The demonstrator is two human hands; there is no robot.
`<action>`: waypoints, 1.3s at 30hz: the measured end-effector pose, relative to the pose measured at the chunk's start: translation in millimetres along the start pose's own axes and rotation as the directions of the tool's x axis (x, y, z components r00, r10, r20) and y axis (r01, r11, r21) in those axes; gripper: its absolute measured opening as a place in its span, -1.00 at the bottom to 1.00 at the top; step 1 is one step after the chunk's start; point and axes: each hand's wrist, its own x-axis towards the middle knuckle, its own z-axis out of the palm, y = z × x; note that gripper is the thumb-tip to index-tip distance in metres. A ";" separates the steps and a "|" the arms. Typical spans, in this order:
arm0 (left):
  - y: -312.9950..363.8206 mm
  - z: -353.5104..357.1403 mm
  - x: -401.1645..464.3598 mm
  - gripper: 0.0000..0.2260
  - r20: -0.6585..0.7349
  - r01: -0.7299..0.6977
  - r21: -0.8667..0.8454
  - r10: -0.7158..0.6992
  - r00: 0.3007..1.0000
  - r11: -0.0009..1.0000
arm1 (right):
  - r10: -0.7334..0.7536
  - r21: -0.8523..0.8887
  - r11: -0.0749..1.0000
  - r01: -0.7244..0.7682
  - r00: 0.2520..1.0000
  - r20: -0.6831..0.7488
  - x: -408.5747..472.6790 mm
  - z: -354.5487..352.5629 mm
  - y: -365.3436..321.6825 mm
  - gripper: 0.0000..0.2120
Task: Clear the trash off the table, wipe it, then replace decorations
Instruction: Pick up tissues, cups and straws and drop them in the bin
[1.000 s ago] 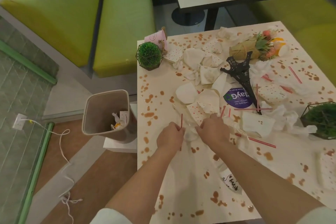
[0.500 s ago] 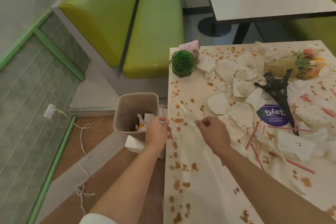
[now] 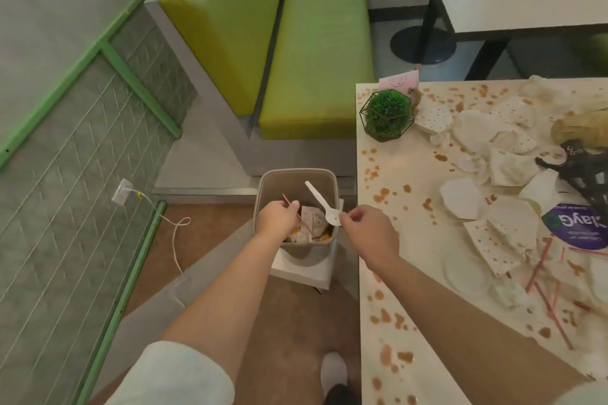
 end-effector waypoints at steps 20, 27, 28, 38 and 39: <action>-10.9 41.5 -36.9 -0.80 0.190 -0.266 0.155 0.236 0.953 0.951 | 0.087 0.012 0.996 -0.086 0.990 -0.110 -10.3 -9.8 34.2 -0.80; 16.4 92.9 -78.7 -0.84 0.350 -0.416 0.208 0.330 0.877 0.885 | 0.194 0.026 0.981 -0.193 0.962 -0.194 -24.2 -53.7 87.7 -0.77; 20.0 99.6 -84.3 -0.84 0.366 -0.433 0.217 0.339 0.867 0.875 | 0.213 0.019 0.977 -0.214 0.956 -0.203 -25.7 -59.2 94.8 -0.78; 50.7 182.1 -128.7 -0.48 0.487 -0.664 0.369 0.473 0.734 0.651 | 0.224 -0.050 0.967 -0.251 0.925 -0.306 -41.8 -114.1 163.7 -0.86; 53.1 189.9 -133.2 -0.40 0.495 -0.672 0.382 0.473 0.729 0.634 | 0.214 -0.068 0.967 -0.245 0.929 -0.302 -41.7 -117.4 171.9 -0.86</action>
